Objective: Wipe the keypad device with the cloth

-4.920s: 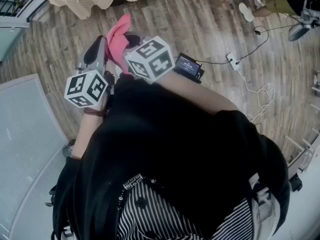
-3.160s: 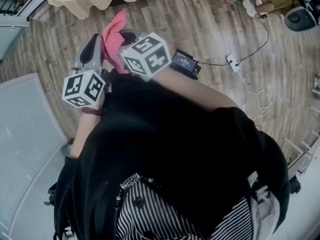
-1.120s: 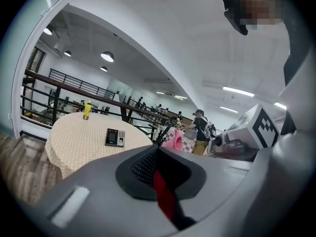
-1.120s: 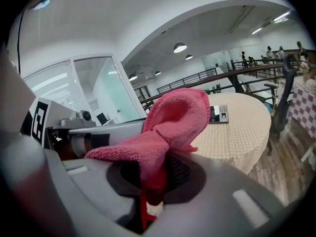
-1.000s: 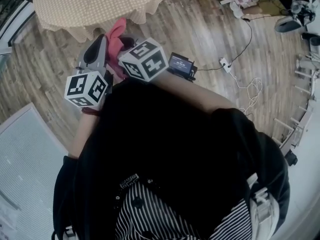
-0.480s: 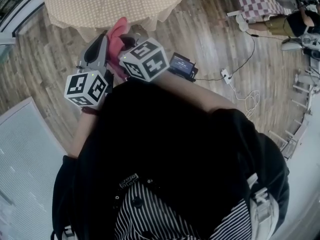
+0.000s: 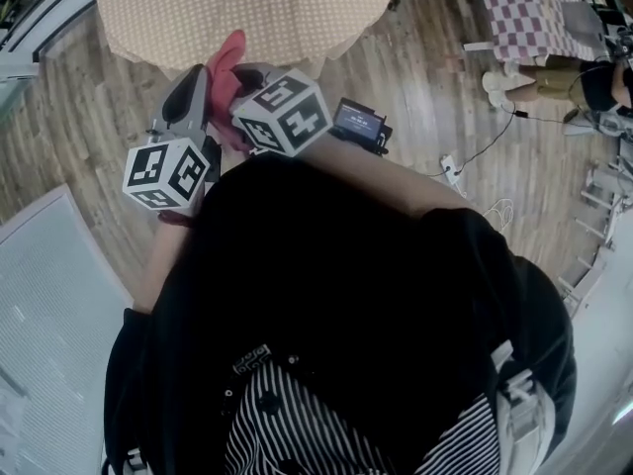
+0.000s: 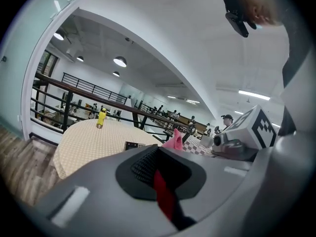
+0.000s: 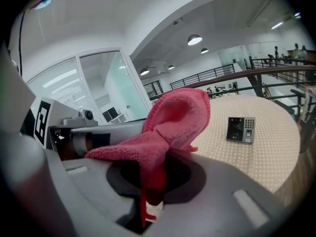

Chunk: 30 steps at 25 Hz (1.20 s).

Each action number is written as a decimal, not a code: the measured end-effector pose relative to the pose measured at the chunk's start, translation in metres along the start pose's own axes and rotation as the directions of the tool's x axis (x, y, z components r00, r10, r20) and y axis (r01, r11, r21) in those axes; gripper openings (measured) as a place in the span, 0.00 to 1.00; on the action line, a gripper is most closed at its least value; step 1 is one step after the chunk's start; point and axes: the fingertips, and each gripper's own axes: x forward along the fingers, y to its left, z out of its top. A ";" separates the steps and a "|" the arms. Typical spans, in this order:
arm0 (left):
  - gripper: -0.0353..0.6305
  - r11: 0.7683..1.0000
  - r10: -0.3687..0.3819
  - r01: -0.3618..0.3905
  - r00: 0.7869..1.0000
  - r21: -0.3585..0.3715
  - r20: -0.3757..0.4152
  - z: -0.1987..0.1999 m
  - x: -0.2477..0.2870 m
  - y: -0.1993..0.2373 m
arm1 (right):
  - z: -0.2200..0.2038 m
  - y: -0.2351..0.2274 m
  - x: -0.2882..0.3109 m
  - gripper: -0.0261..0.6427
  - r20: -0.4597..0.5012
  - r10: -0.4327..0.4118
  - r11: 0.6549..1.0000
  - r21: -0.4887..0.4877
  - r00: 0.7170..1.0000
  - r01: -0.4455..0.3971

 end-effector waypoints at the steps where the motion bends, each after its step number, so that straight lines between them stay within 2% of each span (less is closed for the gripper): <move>1: 0.04 1.000 0.001 -0.001 1.000 0.003 -0.005 0.003 0.011 0.001 | 0.005 -0.010 0.002 0.14 0.000 0.003 1.000 0.005 1.000 -0.003; 8: 0.04 1.000 0.004 -0.004 1.000 0.017 -0.020 0.031 0.082 0.004 | 0.047 -0.073 0.003 0.14 0.012 0.012 1.000 0.028 1.000 -0.013; 16: 0.04 1.000 0.010 -0.010 1.000 0.027 -0.028 0.048 0.141 0.006 | 0.076 -0.127 0.006 0.14 0.018 0.024 0.999 0.046 1.000 -0.025; 24: 0.04 0.999 0.037 -0.035 0.999 0.038 -0.037 0.065 0.188 0.009 | 0.102 -0.168 0.009 0.14 0.025 0.053 0.997 0.052 0.998 -0.054; 30: 0.04 0.998 0.037 -0.034 0.998 0.053 -0.050 0.072 0.204 0.020 | 0.114 -0.181 0.020 0.14 0.039 0.060 0.996 0.066 0.997 -0.063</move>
